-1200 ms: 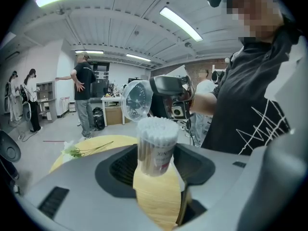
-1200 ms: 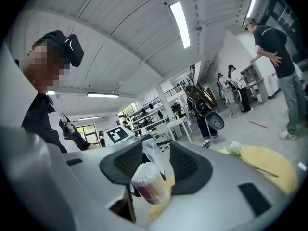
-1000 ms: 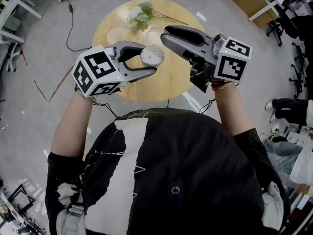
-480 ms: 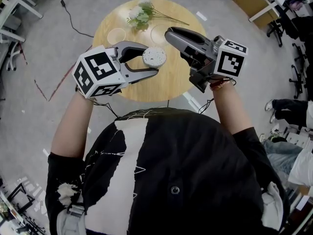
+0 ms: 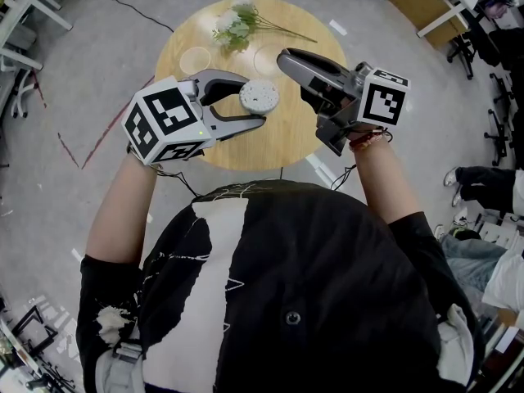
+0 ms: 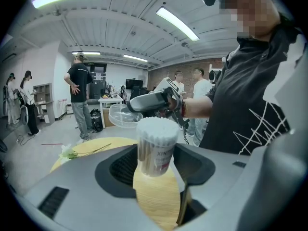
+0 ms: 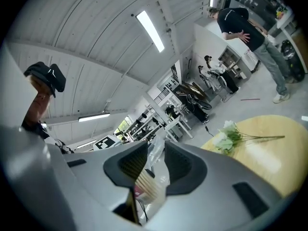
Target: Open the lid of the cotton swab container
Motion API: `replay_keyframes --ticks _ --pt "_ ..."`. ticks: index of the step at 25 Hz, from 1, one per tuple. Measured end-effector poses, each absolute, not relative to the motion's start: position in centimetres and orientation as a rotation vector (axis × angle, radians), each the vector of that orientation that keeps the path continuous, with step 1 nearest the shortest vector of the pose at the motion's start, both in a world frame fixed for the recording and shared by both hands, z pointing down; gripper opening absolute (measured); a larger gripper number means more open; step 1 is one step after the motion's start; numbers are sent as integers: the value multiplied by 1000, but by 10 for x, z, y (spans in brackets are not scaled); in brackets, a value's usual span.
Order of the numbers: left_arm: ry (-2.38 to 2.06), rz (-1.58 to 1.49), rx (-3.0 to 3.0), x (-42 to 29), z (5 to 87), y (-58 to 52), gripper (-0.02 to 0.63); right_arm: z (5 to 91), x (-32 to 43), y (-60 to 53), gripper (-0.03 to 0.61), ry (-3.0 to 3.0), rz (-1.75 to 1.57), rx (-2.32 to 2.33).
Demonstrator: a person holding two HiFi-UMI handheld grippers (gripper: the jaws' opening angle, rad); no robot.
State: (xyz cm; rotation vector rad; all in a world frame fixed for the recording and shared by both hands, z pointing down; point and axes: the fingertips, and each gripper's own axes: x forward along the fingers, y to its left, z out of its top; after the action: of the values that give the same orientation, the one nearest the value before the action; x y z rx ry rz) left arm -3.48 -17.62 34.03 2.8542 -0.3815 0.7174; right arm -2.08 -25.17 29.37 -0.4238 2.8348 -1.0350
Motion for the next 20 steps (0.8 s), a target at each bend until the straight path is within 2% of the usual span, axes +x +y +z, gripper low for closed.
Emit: replay_keyframes --ticks 20 --pt "-405 723 2793 -35 352 -172 247 285 -19 -244 120 2825 -1019 -427"
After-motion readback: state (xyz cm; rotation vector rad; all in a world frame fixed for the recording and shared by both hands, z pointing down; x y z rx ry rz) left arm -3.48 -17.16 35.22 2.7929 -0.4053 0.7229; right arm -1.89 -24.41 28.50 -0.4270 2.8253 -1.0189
